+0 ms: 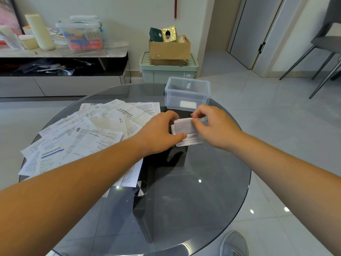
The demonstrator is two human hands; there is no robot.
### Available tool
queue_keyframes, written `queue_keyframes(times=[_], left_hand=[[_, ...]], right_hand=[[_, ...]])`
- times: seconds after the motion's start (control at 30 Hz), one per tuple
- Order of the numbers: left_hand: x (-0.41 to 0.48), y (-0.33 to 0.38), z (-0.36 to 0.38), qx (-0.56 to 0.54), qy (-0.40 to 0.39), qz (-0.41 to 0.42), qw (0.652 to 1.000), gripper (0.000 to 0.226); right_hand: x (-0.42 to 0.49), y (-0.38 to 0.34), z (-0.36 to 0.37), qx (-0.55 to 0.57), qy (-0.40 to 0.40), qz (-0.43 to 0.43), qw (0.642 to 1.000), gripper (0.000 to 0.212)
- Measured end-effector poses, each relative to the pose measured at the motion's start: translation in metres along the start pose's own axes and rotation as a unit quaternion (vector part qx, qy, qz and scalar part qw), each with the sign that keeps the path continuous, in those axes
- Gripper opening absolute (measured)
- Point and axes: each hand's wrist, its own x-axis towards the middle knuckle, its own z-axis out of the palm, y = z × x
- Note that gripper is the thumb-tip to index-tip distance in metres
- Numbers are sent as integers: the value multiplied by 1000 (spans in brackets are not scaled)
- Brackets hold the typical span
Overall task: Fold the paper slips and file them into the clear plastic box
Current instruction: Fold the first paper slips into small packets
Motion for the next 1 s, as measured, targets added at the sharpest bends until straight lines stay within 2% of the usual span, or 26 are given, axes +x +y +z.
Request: queue_keyframes(times=[0.17,0.33,0.47,0.7,1.0], left_hand=[[2,2,0,-9,-32,-7,999,65],[3,3,3,-11,-35,-15,999,89],[8,-2,2,-3,-5,-11,1000,87],[8,-2,2,25,-15,-5,1000,88],[5,0,6,23,-23,-8,999,84]], right_hand=[[8,-1,-1,28,12,39,999,7],[11,-1,5,40,6,62,997,7],[12,-1,7,23,-13,73,997,9],[13,-2,6,-46,-39,65,996,21],[14,5,12,-78,-35,73,994,20]])
